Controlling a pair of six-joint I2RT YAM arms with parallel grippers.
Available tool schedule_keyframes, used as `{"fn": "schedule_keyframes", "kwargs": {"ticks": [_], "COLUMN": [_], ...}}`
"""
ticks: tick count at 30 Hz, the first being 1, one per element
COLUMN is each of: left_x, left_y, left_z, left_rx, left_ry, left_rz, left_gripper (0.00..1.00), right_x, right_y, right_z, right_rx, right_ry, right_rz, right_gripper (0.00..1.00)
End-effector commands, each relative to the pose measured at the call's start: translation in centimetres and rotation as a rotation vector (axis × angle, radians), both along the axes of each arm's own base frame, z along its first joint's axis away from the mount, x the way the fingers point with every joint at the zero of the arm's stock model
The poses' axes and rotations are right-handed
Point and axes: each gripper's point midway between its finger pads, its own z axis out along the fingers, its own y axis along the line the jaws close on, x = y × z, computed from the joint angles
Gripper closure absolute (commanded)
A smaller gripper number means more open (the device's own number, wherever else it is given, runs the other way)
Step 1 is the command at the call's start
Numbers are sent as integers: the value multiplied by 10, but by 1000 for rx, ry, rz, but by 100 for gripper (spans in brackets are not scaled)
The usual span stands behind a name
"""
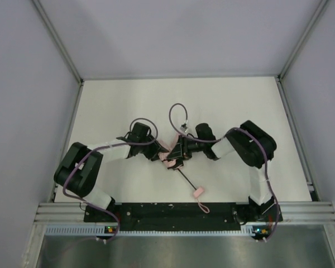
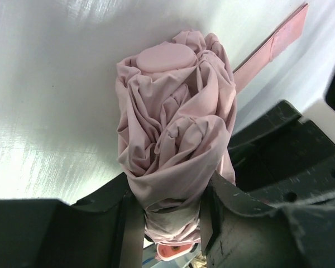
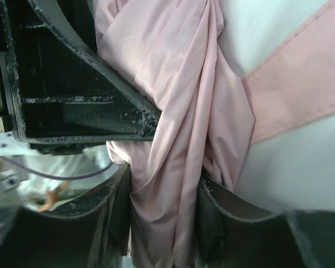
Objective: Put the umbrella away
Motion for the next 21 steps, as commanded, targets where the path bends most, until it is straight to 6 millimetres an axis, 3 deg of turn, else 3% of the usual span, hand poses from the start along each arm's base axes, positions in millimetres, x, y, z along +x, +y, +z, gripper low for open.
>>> {"fn": "schedule_keyframes", "kwargs": {"ticks": [1,6,13,17,21], "left_x": [-36,-40,-46,-50,-52], "left_y": [59,55,55,54,55], "left_z": [-57,-54,-51,-50,-49], "left_rx": [297,283,303,309,328], "left_ry": [159,211,282,334,388], "left_rz": [65,76,71,77,79], "left_gripper": [100,100,100,100,100], "right_x": [2,23,27,28,22], "right_y": [-22,-37,-25,-9,6], "right_z": [10,46,75,73,48], "right_rx": [-198,-309,-471,-528,-579], "right_ry": [-183,-490,-946,-1084,-1167], "right_rz": [-16,-73,-15,22,142], "right_gripper": [54,33,27,27,27]}}
